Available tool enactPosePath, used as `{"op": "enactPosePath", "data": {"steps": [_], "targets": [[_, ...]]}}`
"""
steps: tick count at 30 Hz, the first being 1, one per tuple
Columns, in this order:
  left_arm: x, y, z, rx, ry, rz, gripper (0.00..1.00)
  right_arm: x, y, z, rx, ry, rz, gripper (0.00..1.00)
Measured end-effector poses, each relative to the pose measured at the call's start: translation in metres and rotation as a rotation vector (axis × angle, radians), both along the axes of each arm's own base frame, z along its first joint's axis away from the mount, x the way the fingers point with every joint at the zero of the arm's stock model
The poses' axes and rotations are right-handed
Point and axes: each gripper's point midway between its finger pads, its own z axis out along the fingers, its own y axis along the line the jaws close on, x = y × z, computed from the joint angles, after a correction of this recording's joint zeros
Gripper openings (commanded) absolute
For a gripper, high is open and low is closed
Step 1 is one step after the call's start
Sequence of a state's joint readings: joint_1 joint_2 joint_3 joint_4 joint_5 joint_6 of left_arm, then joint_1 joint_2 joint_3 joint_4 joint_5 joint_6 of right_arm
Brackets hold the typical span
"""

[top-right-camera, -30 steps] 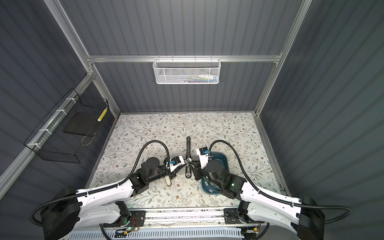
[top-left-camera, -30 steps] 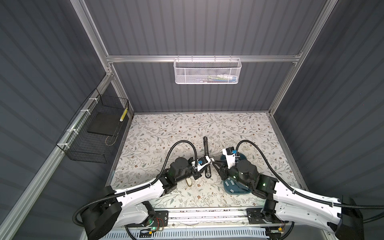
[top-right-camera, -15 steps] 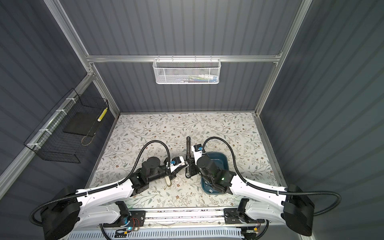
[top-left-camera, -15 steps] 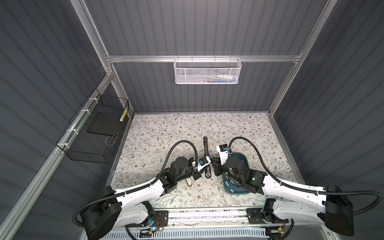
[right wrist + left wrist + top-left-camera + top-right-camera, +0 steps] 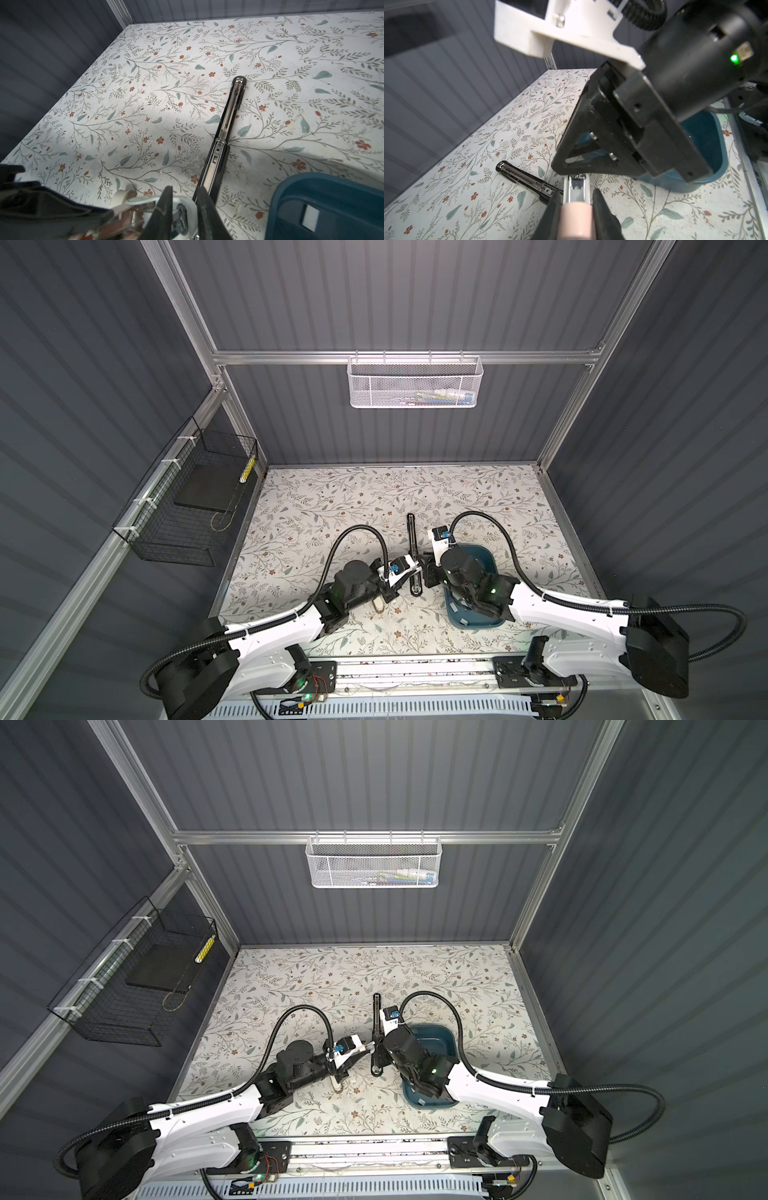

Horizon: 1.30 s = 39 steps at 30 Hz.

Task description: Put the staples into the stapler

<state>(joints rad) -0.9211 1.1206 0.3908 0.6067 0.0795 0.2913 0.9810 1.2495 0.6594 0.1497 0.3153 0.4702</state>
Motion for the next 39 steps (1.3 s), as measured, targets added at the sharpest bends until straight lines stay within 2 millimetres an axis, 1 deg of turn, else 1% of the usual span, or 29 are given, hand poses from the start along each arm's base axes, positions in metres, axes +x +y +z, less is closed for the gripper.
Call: {"op": "enactPosePath", "data": {"steps": [7, 11, 15, 18, 21, 23, 28, 30, 32, 33, 34, 35, 36, 37, 39], "targets": [[0.002, 0.009, 0.025, -0.127, -0.072, 0.048, 0.0, -0.002, 0.011, -0.02, -0.045, 0.043, 0.045, 0.3], [0.003, 0.016, 0.021, -0.149, -0.076, 0.074, 0.0, 0.0, 0.017, -0.025, -0.059, 0.052, 0.06, 0.3], [0.004, 0.02, 0.022, -0.166, -0.085, 0.094, 0.0, 0.0, 0.022, -0.023, -0.047, 0.048, 0.074, 0.31], [0.006, 0.022, 0.025, -0.178, -0.091, 0.109, 0.0, 0.0, 0.022, -0.016, -0.027, 0.027, 0.076, 0.41], [0.007, 0.022, 0.027, -0.184, -0.092, 0.115, 0.01, -0.006, 0.013, -0.008, -0.003, -0.013, 0.087, 0.55], [0.007, 0.022, 0.026, -0.175, -0.087, 0.115, 0.02, -0.011, 0.003, -0.004, 0.007, -0.047, 0.09, 0.7], [0.003, 0.018, 0.031, -0.159, -0.076, 0.083, 0.04, -0.025, -0.021, 0.002, 0.04, -0.157, 0.124, 0.99], [0.0, 0.015, 0.033, -0.155, -0.075, 0.058, 0.04, -0.033, -0.027, -0.001, 0.02, -0.179, 0.159, 0.99], [-0.004, 0.012, 0.033, -0.149, -0.071, 0.028, 0.05, -0.04, -0.027, 0.005, 0.018, -0.193, 0.205, 0.99], [-0.007, 0.01, 0.033, -0.145, -0.069, 0.007, 0.08, -0.044, -0.026, 0.012, 0.03, -0.21, 0.234, 0.99], [-0.01, 0.008, 0.032, -0.141, -0.067, -0.015, 0.25, -0.048, -0.026, 0.019, 0.043, -0.232, 0.258, 0.99], [-0.014, 0.006, 0.031, -0.136, -0.065, -0.04, 0.27, -0.052, -0.025, 0.025, 0.056, -0.253, 0.283, 0.99], [-0.017, 0.005, 0.03, -0.132, -0.064, -0.061, 0.17, -0.056, -0.025, 0.027, 0.061, -0.268, 0.302, 0.98], [-0.02, 0.003, 0.029, -0.13, -0.065, -0.081, 0.02, -0.06, -0.026, 0.028, 0.06, -0.28, 0.323, 0.98], [-0.027, 0.0, 0.029, -0.128, -0.071, -0.122, 0.0, -0.066, -0.027, 0.024, 0.043, -0.291, 0.358, 0.97]]}}
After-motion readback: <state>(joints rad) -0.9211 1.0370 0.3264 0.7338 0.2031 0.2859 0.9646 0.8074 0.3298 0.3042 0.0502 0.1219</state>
